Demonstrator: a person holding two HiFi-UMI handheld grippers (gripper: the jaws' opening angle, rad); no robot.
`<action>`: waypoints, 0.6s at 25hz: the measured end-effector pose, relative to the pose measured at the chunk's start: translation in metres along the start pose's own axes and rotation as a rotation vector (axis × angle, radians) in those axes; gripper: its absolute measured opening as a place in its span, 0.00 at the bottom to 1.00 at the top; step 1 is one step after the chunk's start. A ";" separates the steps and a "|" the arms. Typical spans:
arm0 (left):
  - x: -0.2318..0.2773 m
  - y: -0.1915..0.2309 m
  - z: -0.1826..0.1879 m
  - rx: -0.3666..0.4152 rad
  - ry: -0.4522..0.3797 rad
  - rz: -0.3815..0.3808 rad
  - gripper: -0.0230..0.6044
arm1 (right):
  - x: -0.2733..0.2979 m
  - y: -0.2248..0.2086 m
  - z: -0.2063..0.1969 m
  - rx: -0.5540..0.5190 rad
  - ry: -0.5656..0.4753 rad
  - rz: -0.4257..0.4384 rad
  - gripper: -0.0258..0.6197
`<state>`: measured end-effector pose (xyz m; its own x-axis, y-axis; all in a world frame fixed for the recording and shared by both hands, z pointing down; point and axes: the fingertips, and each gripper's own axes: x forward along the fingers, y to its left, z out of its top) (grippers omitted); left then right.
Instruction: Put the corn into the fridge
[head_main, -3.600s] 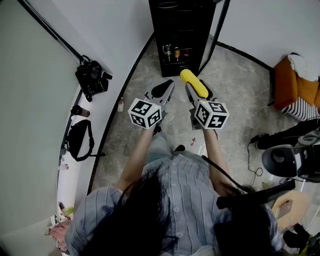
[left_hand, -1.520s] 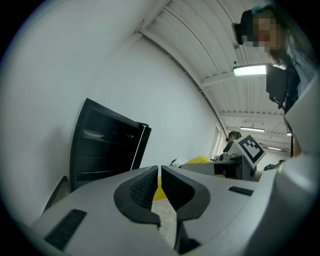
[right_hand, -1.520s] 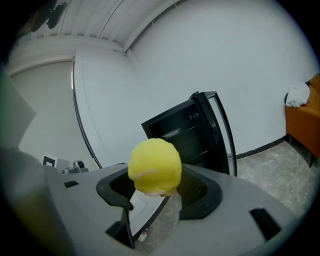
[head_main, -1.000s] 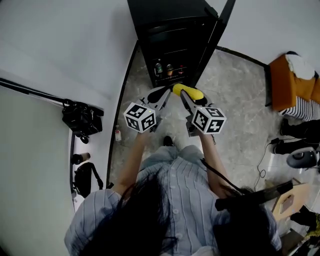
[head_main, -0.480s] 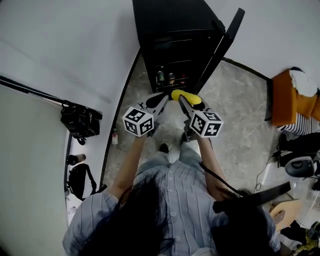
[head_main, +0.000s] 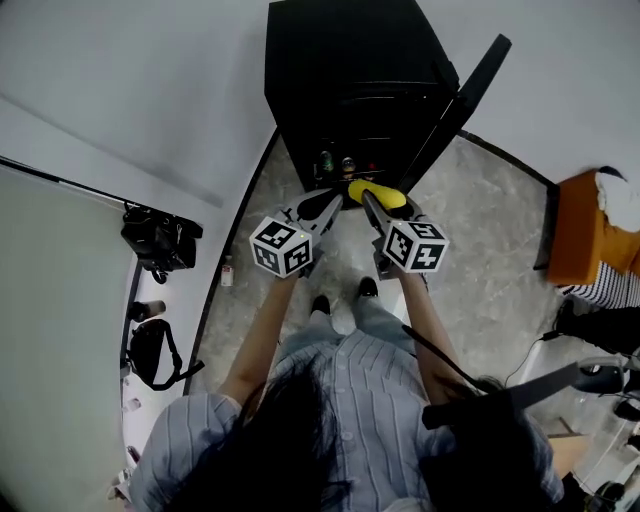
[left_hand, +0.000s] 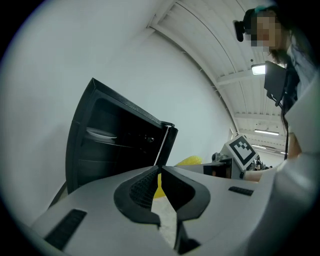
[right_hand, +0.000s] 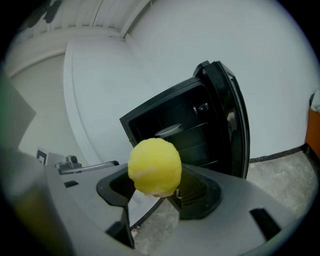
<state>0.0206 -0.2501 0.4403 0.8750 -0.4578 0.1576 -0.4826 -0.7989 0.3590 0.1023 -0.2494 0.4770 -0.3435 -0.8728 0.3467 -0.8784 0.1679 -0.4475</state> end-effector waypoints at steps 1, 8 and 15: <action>0.007 0.001 0.000 -0.004 -0.003 0.005 0.05 | 0.005 -0.006 0.002 -0.012 0.009 0.005 0.42; 0.045 0.015 -0.009 -0.014 -0.015 0.050 0.05 | 0.048 -0.048 0.010 -0.045 0.052 0.037 0.42; 0.069 0.033 -0.023 0.025 0.023 0.056 0.05 | 0.091 -0.077 0.013 -0.051 0.049 0.059 0.42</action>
<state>0.0662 -0.2995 0.4845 0.8471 -0.4931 0.1983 -0.5314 -0.7820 0.3257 0.1433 -0.3483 0.5324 -0.4094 -0.8377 0.3614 -0.8717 0.2423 -0.4260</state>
